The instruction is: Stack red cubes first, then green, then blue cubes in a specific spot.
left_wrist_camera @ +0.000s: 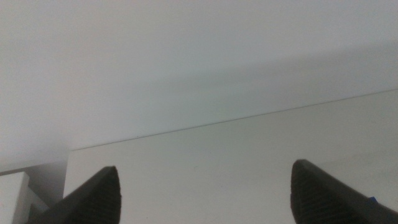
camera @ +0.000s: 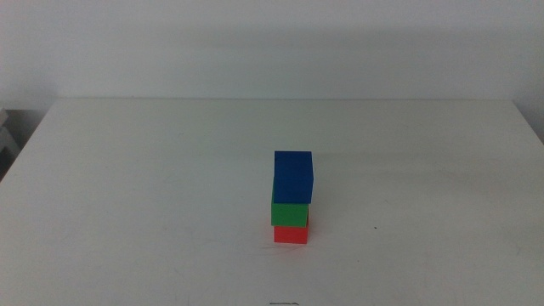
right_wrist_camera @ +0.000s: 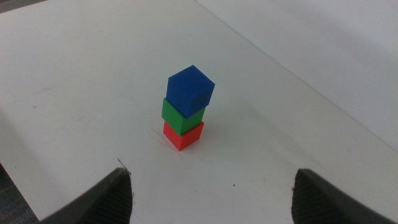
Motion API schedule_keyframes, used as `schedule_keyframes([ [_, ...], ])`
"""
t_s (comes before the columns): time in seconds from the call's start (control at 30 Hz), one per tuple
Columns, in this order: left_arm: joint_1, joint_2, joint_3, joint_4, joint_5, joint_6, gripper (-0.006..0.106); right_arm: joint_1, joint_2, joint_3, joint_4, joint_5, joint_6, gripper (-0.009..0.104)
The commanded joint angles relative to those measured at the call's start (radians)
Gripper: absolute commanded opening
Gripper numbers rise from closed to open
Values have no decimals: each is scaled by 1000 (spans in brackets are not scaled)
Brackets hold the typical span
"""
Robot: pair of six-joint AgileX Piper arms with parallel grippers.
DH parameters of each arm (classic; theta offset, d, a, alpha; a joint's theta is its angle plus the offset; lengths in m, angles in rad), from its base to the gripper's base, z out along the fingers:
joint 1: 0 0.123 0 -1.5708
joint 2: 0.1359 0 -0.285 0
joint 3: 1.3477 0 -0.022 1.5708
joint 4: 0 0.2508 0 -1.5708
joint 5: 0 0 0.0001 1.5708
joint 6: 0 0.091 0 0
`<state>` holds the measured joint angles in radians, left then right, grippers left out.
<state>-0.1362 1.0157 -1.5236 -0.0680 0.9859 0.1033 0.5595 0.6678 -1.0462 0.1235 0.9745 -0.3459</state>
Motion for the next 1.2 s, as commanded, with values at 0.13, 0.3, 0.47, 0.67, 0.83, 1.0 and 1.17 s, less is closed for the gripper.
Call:
schedule_keyframes([
  [0.13,-1,20,-18,-11,-77,-12,94,1,6,-23,-6,-73,-5,66],
  [0.3,-1,1,-18,-2,-77,-11,94,1,7,-23,-6,-73,-5,66],
  [0.47,-1,-25,-13,-1,-83,-11,94,1,7,-9,-66,-71,-5,66],
  [0.67,-1,-161,174,23,-247,-11,94,1,8,24,-247,-72,-5,66],
  [0.83,-1,-293,402,68,-415,-11,94,-1,6,53,-298,-84,-5,66],
  [1.0,-1,-430,649,68,-585,-11,94,-81,-62,155,-258,-239,-5,66],
  [1.17,-1,-553,906,68,-763,-11,94,-250,-201,353,-223,-409,-5,66],
])
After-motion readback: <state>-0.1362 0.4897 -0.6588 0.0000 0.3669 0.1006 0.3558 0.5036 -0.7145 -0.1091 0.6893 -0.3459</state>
